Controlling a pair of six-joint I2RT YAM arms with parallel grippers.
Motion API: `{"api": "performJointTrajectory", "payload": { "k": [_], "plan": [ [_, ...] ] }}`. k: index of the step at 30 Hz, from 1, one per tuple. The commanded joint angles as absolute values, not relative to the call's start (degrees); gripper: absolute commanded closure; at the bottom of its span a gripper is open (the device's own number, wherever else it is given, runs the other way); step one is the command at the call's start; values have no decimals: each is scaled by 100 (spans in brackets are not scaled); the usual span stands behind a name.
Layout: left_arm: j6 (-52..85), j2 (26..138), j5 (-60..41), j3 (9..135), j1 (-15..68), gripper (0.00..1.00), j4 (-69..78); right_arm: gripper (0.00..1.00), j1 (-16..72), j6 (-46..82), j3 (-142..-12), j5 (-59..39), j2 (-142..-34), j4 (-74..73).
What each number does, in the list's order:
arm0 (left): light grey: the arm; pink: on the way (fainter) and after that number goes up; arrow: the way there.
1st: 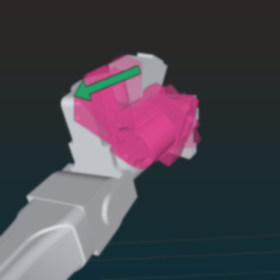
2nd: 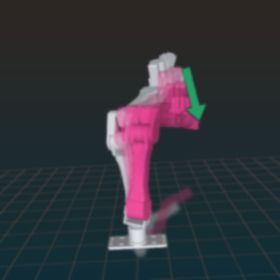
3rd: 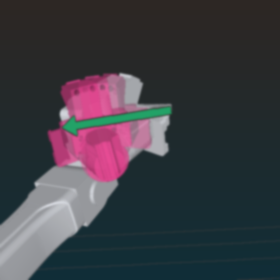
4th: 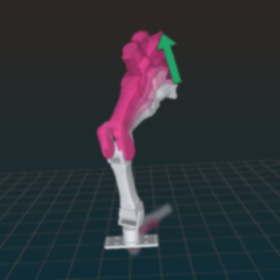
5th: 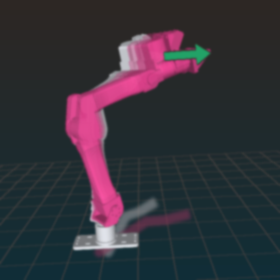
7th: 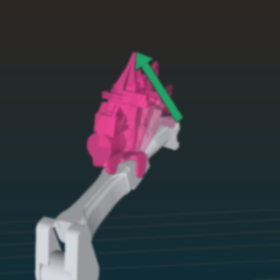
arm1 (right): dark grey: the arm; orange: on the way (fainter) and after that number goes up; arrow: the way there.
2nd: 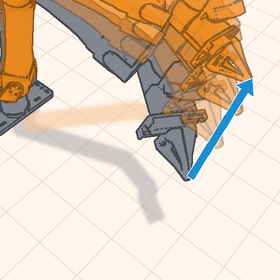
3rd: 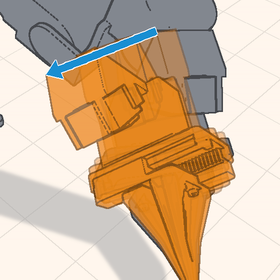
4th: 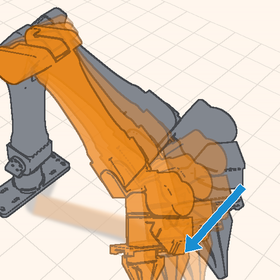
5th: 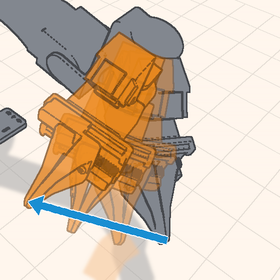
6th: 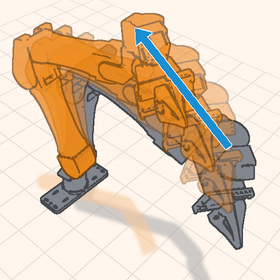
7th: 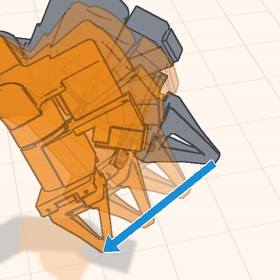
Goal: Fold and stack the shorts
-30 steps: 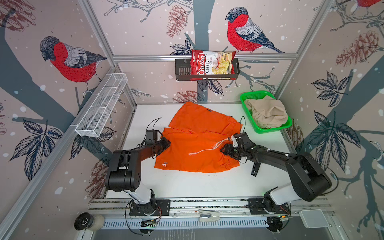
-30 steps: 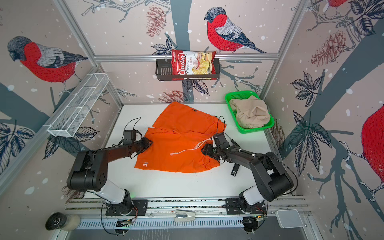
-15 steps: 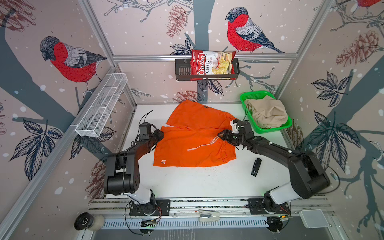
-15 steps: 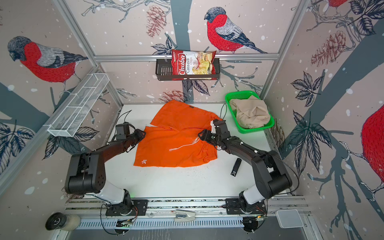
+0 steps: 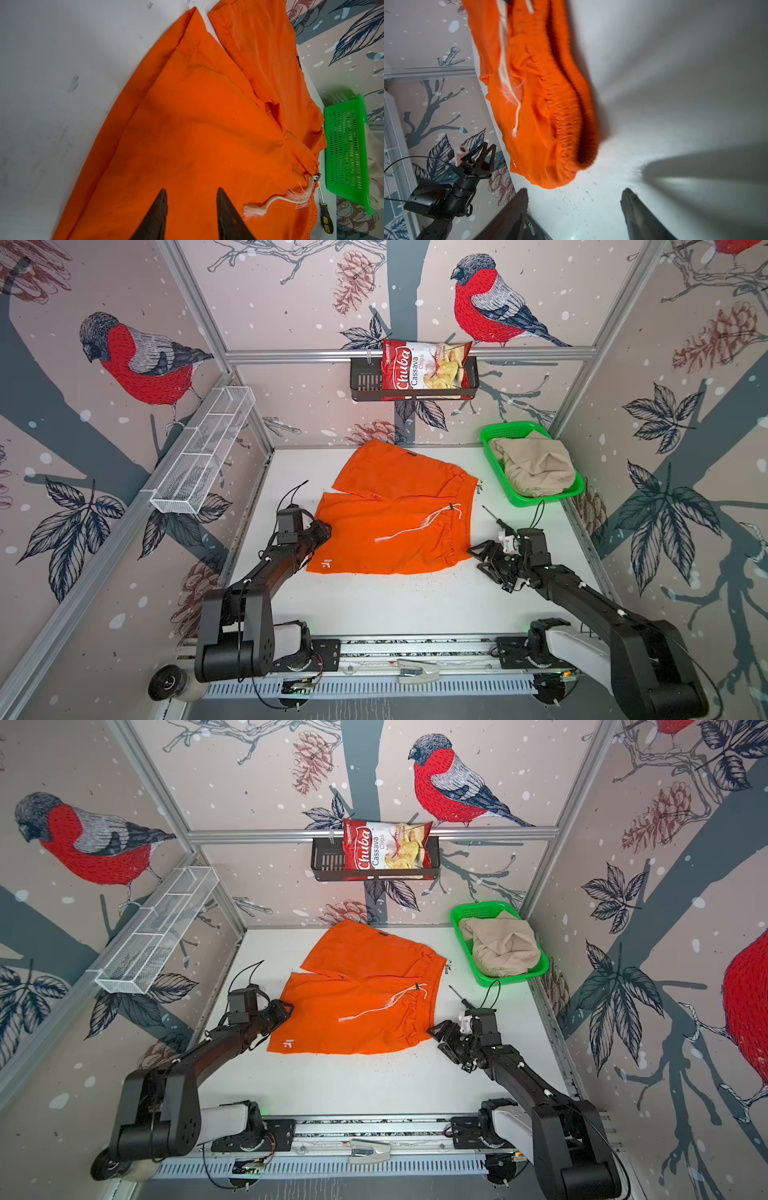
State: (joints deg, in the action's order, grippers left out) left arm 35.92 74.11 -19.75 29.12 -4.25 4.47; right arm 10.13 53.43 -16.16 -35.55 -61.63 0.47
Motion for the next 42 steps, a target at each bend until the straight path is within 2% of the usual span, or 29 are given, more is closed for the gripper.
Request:
{"api": "performJointTrajectory", "payload": {
  "k": [1,10,19,22,25,27,38,42],
  "plan": [
    [3673,7396,-2099,2865,-406,60,610,28,1027,5823,-1545,-3702,-6312,-551],
    [3718,7400,-2087,2786,-379,60,725,32,1237,6296,-1591,-3783,-7483,-2080],
    [4066,8078,-2167,2610,-163,61,1400,47,1584,6766,-1750,-3621,-8718,-3330],
    [4100,8303,-2093,2643,-102,61,1526,59,1665,6785,-1750,-3321,-8781,-3335],
    [4062,8571,-2008,2747,-97,61,1570,77,1669,6818,-1739,-3103,-8704,-3313],
    [4015,8806,-1994,2893,-105,61,1558,83,1687,6881,-1757,-3005,-8645,-3343],
    [3668,9976,-1816,4068,-101,61,1265,88,2181,7637,-1904,-2103,-8685,-3895],
    [3646,10078,-1847,4550,-114,61,1059,88,2424,7863,-2040,-1871,-8864,-4207]
  ]
}}
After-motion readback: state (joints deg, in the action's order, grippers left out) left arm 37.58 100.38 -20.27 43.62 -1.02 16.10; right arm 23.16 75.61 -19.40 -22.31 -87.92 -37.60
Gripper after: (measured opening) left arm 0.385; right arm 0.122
